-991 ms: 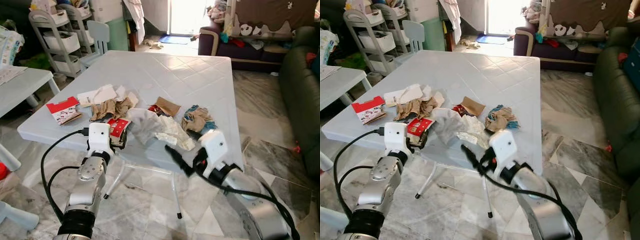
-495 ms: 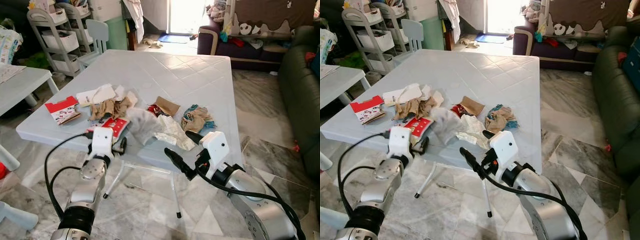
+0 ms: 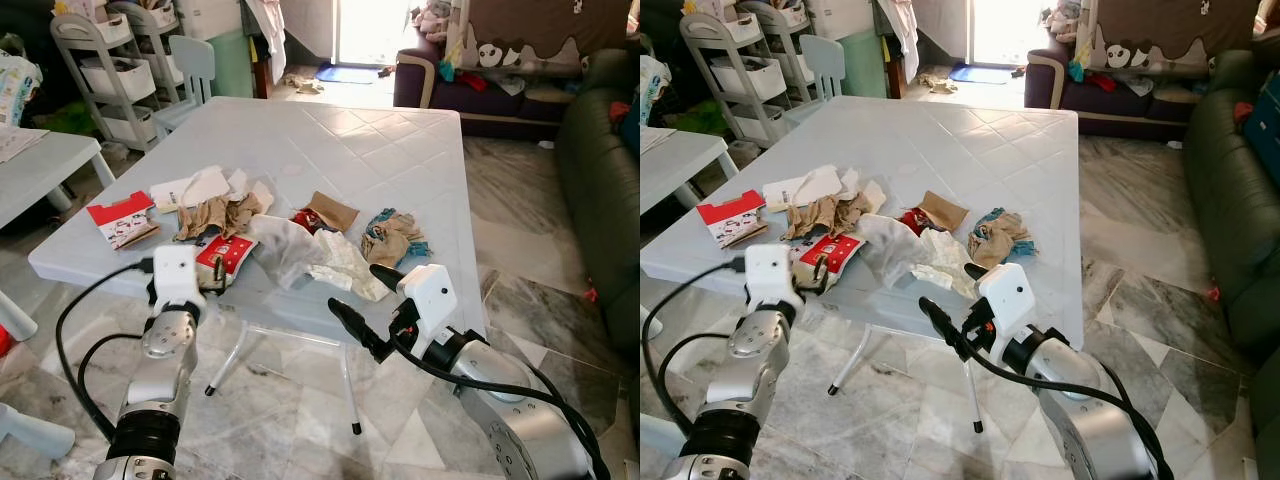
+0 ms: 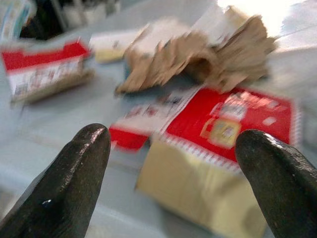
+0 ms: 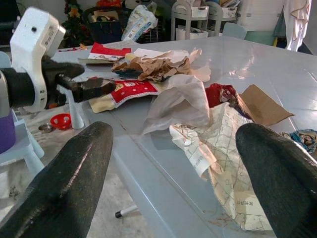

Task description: Picking trash to rubbish bin

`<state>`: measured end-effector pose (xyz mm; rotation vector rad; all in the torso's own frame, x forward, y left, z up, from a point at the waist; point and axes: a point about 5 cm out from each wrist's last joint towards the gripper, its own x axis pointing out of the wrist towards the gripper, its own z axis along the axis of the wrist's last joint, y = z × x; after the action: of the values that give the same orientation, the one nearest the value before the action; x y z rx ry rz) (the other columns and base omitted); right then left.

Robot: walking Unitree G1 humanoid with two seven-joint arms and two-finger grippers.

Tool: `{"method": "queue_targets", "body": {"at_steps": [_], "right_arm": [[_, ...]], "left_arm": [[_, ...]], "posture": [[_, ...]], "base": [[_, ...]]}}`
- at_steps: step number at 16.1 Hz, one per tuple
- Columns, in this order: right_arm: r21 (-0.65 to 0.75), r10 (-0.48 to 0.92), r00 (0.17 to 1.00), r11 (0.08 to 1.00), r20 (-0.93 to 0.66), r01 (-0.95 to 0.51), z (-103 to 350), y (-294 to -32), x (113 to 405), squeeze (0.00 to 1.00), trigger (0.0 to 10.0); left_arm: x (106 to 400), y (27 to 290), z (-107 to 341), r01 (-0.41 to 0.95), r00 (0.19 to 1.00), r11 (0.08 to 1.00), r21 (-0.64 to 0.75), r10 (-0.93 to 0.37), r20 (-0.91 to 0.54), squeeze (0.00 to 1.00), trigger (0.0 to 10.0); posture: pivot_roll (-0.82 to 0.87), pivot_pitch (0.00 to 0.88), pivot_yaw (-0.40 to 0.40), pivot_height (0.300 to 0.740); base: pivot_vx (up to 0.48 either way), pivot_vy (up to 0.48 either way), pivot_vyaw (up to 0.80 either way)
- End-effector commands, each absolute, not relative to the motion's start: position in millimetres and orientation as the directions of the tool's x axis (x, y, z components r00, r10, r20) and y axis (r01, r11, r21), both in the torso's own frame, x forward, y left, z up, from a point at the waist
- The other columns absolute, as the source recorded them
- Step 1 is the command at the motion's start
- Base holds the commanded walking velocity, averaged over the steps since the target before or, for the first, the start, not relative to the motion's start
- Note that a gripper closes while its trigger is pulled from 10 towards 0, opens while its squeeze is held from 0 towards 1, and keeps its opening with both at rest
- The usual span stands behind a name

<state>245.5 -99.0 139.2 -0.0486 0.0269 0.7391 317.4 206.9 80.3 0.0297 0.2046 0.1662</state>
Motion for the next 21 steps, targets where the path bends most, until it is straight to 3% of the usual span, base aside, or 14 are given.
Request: {"method": "queue_targets", "body": {"at_steps": [1,4,11,16,21], "right_arm": [[-0.040,0.687,0.727,0.726,-0.028,-0.687,143.9,-95.6,244.2,0.00,10.0],[-0.035,0.684,0.729,0.728,-0.026,-0.685,143.8,-95.1,244.1,0.00,10.0],[-0.042,0.676,0.737,0.736,-0.022,-0.676,144.8,-95.6,243.4,0.00,10.0],[-0.039,0.675,0.738,0.737,-0.021,-0.675,144.9,-95.6,243.3,0.00,10.0],[-0.043,0.675,0.738,0.737,-0.017,-0.675,145.7,-95.2,244.6,0.00,10.0]], "left_arm": [[319.6,210.8,79.3,-0.198,0.955,0.980,0.002,0.193,-0.227,0.00,10.0],[323.4,209.7,81.7,-0.243,0.948,0.958,-0.151,0.201,-0.246,0.00,10.0],[338.7,201.3,88.5,-0.286,0.937,0.901,-0.326,0.192,-0.291,0.00,10.0],[335.2,206.5,101.9,-0.320,0.941,0.891,-0.321,0.262,-0.213,0.00,10.0],[343.0,198.7,91.9,-0.331,0.926,0.840,-0.430,0.201,-0.321,0.00,10.0]], "posture": [[-0.16,0.000,0.012,0.740],[-0.16,0.000,0.014,0.740],[-0.18,0.000,0.016,0.740],[-0.17,0.000,0.013,0.740],[-0.18,0.000,0.016,0.740]], "base": [[0.000,0.000,0.00],[0.000,0.000,0.00],[0.000,0.000,0.00],[0.000,0.000,0.00],[0.000,0.000,0.00]]}}
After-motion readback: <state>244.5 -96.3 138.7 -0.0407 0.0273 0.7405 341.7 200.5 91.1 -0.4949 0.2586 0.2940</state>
